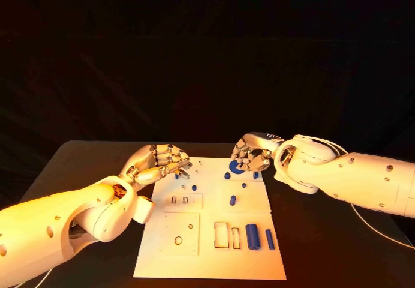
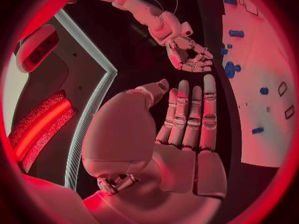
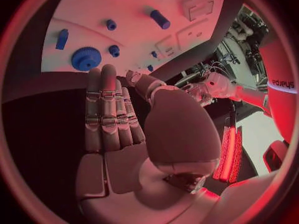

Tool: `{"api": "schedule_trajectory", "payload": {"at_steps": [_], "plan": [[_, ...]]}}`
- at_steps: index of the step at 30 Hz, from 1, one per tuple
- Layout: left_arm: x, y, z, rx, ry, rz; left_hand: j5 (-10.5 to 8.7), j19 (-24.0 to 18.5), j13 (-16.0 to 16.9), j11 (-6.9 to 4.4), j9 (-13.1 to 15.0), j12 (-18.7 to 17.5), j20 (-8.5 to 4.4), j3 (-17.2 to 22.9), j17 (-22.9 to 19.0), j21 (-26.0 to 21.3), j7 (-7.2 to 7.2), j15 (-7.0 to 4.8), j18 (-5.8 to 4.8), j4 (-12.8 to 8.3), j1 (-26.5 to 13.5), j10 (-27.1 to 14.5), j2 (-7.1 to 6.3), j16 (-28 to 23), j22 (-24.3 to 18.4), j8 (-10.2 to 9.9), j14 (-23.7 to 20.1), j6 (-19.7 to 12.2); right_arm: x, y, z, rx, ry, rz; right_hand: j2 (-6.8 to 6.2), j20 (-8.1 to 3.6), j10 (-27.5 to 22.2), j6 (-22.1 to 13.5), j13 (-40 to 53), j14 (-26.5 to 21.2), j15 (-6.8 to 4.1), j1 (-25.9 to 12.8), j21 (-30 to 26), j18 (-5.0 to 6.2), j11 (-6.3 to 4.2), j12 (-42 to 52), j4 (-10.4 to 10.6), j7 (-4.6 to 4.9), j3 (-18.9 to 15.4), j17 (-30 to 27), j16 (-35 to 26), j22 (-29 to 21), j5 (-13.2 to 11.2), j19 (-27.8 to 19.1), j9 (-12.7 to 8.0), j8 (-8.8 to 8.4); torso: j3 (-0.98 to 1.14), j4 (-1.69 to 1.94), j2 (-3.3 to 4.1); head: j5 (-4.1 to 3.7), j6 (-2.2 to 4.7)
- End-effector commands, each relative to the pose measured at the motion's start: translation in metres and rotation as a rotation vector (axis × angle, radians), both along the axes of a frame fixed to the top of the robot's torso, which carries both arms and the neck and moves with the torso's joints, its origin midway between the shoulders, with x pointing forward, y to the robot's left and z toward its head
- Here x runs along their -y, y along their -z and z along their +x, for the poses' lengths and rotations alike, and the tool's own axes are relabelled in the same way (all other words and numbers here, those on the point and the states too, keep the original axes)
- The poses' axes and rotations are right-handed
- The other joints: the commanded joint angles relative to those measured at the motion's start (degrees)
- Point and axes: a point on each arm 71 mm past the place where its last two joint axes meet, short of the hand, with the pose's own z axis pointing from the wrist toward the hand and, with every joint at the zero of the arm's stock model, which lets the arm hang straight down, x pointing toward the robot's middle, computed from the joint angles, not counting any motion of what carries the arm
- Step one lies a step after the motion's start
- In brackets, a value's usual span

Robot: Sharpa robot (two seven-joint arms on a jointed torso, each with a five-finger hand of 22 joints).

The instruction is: Assemble the parts on the task board

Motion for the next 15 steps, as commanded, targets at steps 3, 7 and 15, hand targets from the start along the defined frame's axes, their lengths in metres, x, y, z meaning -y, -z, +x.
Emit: {"api": "schedule_trajectory", "payload": {"at_steps": [3, 7, 15], "plan": [[0.003, -0.001, -0.002, -0.033, 0.015, -0.025, 0.02, -2.1, 0.3, 0.58, 0.1, 0.5, 0.28, 1.0, 0.6, 0.9, 0.48, 0.39, -0.18, 0.5, -0.9, -2.0, -0.03, -0.8, 0.6, 0.3, -0.4, -1.5, -0.011, 0.0, -0.001, 0.086, -0.006, -0.073, -0.7, -0.29, 0.7, 1.0, 0.1, 1.6, -0.46, 0.3, 2.7, 0.64, -0.7, 0.0, 0.7, -0.17, 0.9, 3.8, 3.9, 2.1, 0.1, 1.1, 0.1, -0.46, -0.09, 0.05, 0.68, -0.08, 0.0], [0.002, -0.001, -0.002, -0.05, 0.007, -0.044, 0.02, -2.2, 0.4, 0.62, 0.1, 0.5, 0.31, 1.1, 0.6, 1.0, 0.51, 0.41, -0.17, 0.5, -1.0, -2.1, 0.01, -0.9, 0.6, 0.3, -0.4, -1.5, -0.018, 0.002, -0.001, 0.088, -0.022, -0.084, -1.09, -0.42, -0.2, 1.1, 0.0, 1.9, -0.43, 0.3, 5.4, 0.59, -0.64, -0.2, 1.2, -0.04, 1.9, 7.3, 7.9, 4.4, 0.0, 1.2, 0.2, -0.82, -0.07, 0.18, 0.87, 0.03, -0.13], [0.0, -0.001, -0.002, -0.065, -0.002, -0.059, 0.02, -2.3, 0.4, 0.65, 0.1, 0.5, 0.34, 1.2, 0.7, 1.1, 0.53, 0.44, -0.17, 0.6, -1.0, -2.2, 0.02, -0.9, 0.7, 0.3, -0.5, -1.6, -0.025, 0.009, 0.001, 0.068, -0.033, -0.147, -2.19, -0.11, -3.2, 0.3, 0.0, 2.3, -0.09, -0.2, 14.3, -0.77, -0.26, -0.2, 2.2, 0.02, 1.8, 12.2, 15.0, 15.9, 0.0, 5.2, 0.5, -1.61, -0.17, 0.3, 1.27, 0.01, -0.23]]}}
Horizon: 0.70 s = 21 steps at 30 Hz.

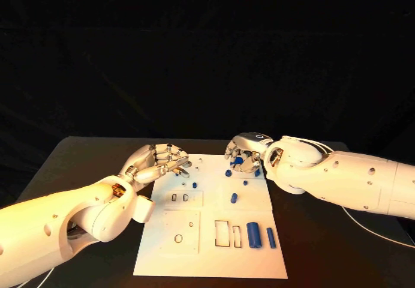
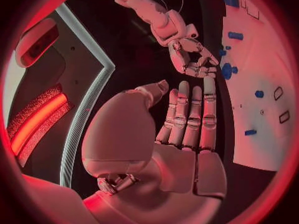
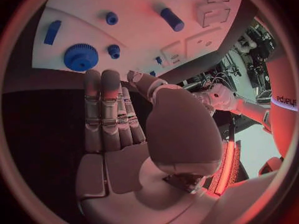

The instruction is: Assemble the parts on the task board

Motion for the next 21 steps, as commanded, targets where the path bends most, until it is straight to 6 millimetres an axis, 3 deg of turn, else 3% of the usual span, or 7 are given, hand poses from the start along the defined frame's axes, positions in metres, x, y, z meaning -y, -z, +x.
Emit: {"api": "schedule_trajectory", "payload": {"at_steps": [1, 7, 12, 21], "plan": [[0.001, -0.001, 0.0, -0.021, 0.007, -0.03, 0.02, -0.5, 0.1, -0.03, 0.0, 0.4, -0.05, 0.2, 0.0, 0.4, 0.35, 0.21, -0.17, 0.0, -0.6, -0.5, 0.03, -0.3, 0.1, 0.3, -0.2, -0.4, -0.002, 0.004, 0.0, 0.002, -0.007, -0.073, -0.95, 0.1, -0.9, -0.5, 0.0, 0.3, 0.1, -0.1, 2.2, -0.89, -0.03, -0.2, 0.4, -0.15, -0.6, 1.1, 1.7, 3.0, 0.0, 1.1, 0.1, -0.43, -0.08, 0.09, 0.3, -0.04, -0.06], [0.001, -0.002, -0.001, -0.022, 0.008, -0.032, 0.02, -0.7, 0.1, 0.0, 0.1, 0.4, -0.01, 0.3, 0.1, 0.5, 0.38, 0.24, -0.16, 0.1, -0.7, -0.6, 0.1, -0.4, 0.1, 0.3, -0.3, -0.5, -0.006, 0.007, -0.001, -0.007, -0.013, -0.097, -1.04, 0.24, -2.2, -0.8, 0.1, 0.5, 0.22, 0.1, 5.4, -1.47, 0.07, 0.0, 0.6, -0.18, -1.6, 5.6, 7.0, 7.4, 0.0, 2.6, 0.3, -0.62, -0.17, 0.25, 0.56, -0.17, -0.06], [0.001, -0.002, -0.001, -0.024, 0.011, -0.033, 0.03, -0.8, 0.1, 0.04, 0.1, 0.5, 0.03, 0.4, 0.2, 0.6, 0.41, 0.25, -0.15, 0.1, -0.8, -0.7, 0.04, -0.4, 0.2, 0.3, -0.3, -0.6, -0.009, 0.011, -0.001, -0.013, -0.014, -0.111, -0.95, 0.28, -2.4, -0.8, 0.1, 0.6, 0.26, 0.2, 6.7, -1.71, 0.09, 0.1, 0.8, -0.16, -2.0, 7.4, 9.2, 9.3, 0.0, 3.2, 0.4, -0.64, -0.09, 0.2, 0.73, -0.05, -0.17], [0.0, -0.004, -0.001, -0.025, 0.01, -0.036, 0.06, -1.0, 0.2, 0.11, 0.1, 0.6, 0.11, 0.3, 0.3, 0.8, 0.48, 0.3, -0.12, 0.3, -1.1, -0.8, -0.14, -0.5, 0.3, 0.4, -0.3, -0.7, -0.009, 0.017, 0.003, -0.013, 0.014, -0.146, -0.57, 0.34, -2.8, -1.0, 0.2, 1.4, 0.28, 0.3, 11.3, -2.64, 0.04, 0.2, 1.3, -0.35, -2.9, 13.3, 15.9, 15.8, 0.0, 5.8, 0.7, -0.74, -0.27, 0.63, 1.39, -0.08, -0.32]]}}
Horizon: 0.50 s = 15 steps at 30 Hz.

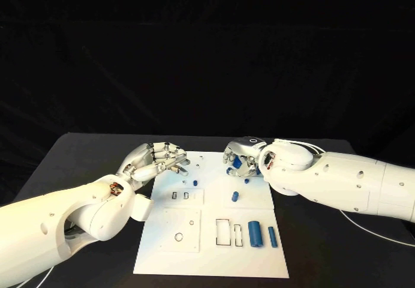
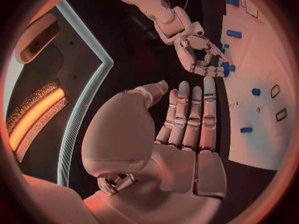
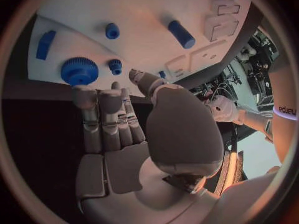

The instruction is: Assemble the parts on the task board

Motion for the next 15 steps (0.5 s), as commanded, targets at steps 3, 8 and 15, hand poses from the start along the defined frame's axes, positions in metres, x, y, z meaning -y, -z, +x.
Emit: {"api": "schedule_trajectory", "payload": {"at_steps": [3, 8, 15], "plan": [[0.0021, -0.0015, -0.0007, -0.008, 0.018, -0.018, 0.07, -0.5, 0.1, 0.1, 0.1, 0.4, -0.04, 0.1, 0.1, 0.3, 0.47, 0.3, -0.11, 0.2, -0.6, -0.4, -0.07, -0.3, 0.1, 0.2, -0.3, -0.3, 0.0026, 0.0031, 0.0024, 0.005, 0.022, -0.054, -0.03, 0.04, -0.5, -0.4, 0.1, 0.5, 0.0, 0.4, 1.1, -0.84, 0.1, 0.2, 0.1, -0.08, -0.3, 1.3, 1.6, 1.5, 0.0, 0.7, 0.2, -0.32, -0.19, 0.25, 0.51, 0.32, -0.09], [0.0013, -0.0005, 0.0004, -0.03, 0.01, -0.033, 0.07, -0.5, 0.1, 0.09, 0.1, 0.4, -0.02, 0.2, 0.2, 0.3, 0.46, 0.31, -0.1, 0.2, -0.6, -0.5, 0.02, -0.3, 0.1, 0.3, -0.3, -0.4, 0.0035, 0.0035, 0.003, 0.008, 0.031, -0.062, 0.0, 0.08, -0.4, -0.2, 0.1, 0.4, 0.04, 0.3, 1.5, -0.92, 0.14, 0.3, 0.3, 0.01, -0.5, 1.7, 2.1, 2.1, 0.0, 0.9, 0.2, -0.22, -0.29, 0.24, 0.8, 0.15, -0.11], [-0.001, 0.0018, 0.0027, -0.067, -0.006, -0.052, 0.07, -0.6, 0.1, 0.12, 0.1, 0.4, 0.01, 0.3, 0.2, 0.4, 0.48, 0.32, -0.08, 0.3, -0.7, -0.6, 0.07, -0.4, 0.1, 0.3, -0.3, -0.4, 0.0036, 0.0036, 0.0029, 0.007, 0.036, -0.066, 0.4, 0.15, -0.3, -0.2, 0.2, 1.3, 0.09, 0.5, 4.9, -1.66, 0.12, 0.4, 0.7, -0.02, -0.4, 6.8, 7.7, 7.0, 0.1, 2.8, 0.4, -0.28, -0.29, 0.27, 0.99, 0.18, -0.42]]}}
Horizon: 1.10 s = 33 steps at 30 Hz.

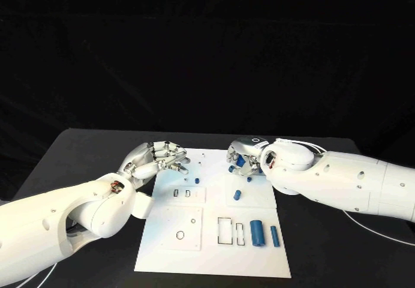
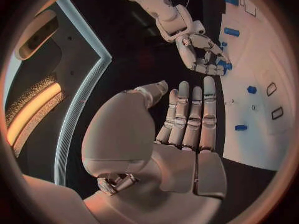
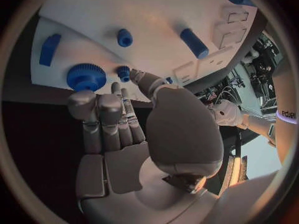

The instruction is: Assemble the parts on the task board

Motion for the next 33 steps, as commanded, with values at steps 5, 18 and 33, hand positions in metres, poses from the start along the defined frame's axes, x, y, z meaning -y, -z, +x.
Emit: {"api": "schedule_trajectory", "payload": {"at_steps": [5, 18, 33], "plan": [[0.0, 0.0007, 0.0014, -0.045, 0.005, -0.035, 0.06, -0.6, 0.0, 0.01, 0.1, 0.1, -0.08, 0.2, 0.2, 0.4, 0.57, 0.15, -0.02, 0.3, -1.0, -0.8, 0.02, -0.4, 0.2, 0.3, -0.1, -0.8, 0.0007, 0.0019, 0.0004, -0.005, 0.008, -0.036, 0.65, 0.06, 0.2, -0.1, 0.2, 1.0, -0.09, 0.4, 1.3, -0.76, -0.06, 0.6, 0.7, 0.02, 0.2, 1.7, 2.2, 1.7, 0.1, 0.5, 0.2, -0.23, -0.02, 0.02, 0.3, -0.14, -0.12], [-0.0001, 0.0002, 0.0021, -0.056, 0.006, -0.044, 0.08, -0.8, 0.0, 0.07, 0.1, 0.1, -0.01, 0.5, 0.4, 0.6, 0.65, 0.19, 0.02, 0.4, -1.0, -1.1, 0.09, -0.5, 0.3, 0.2, -0.1, -1.1, -0.0046, 0.0036, 0.0003, -0.015, -0.003, -0.024, 1.65, 0.1, 1.4, 0.9, 0.2, 1.3, -0.09, -0.1, 4.1, -1.37, -0.12, 0.8, 2.0, 0.09, 1.6, 4.8, 6.0, 5.9, 0.0, 2.1, 0.7, 0.32, 0.02, 0.16, 0.63, 0.14, -0.32], [-0.0031, 0.0008, 0.004, -0.075, -0.011, -0.053, 0.08, -0.8, 0.0, 0.09, 0.1, 0.1, 0.0, 0.5, 0.4, 0.7, 0.67, 0.19, 0.03, 0.4, -1.0, -1.2, 0.12, -0.6, 0.3, 0.2, -0.1, -1.2, -0.0055, 0.0047, 0.0006, -0.001, 0.004, 0.0, 3.46, -0.29, 3.9, 3.1, 0.5, 1.4, -0.65, 0.9, 6.3, -1.77, -0.93, 1.4, 2.4, -0.78, 4.6, 7.0, 9.0, 9.1, 0.1, 3.1, 2.0, 2.1, -0.02, 0.02, 0.69, 0.35, -0.52]]}}
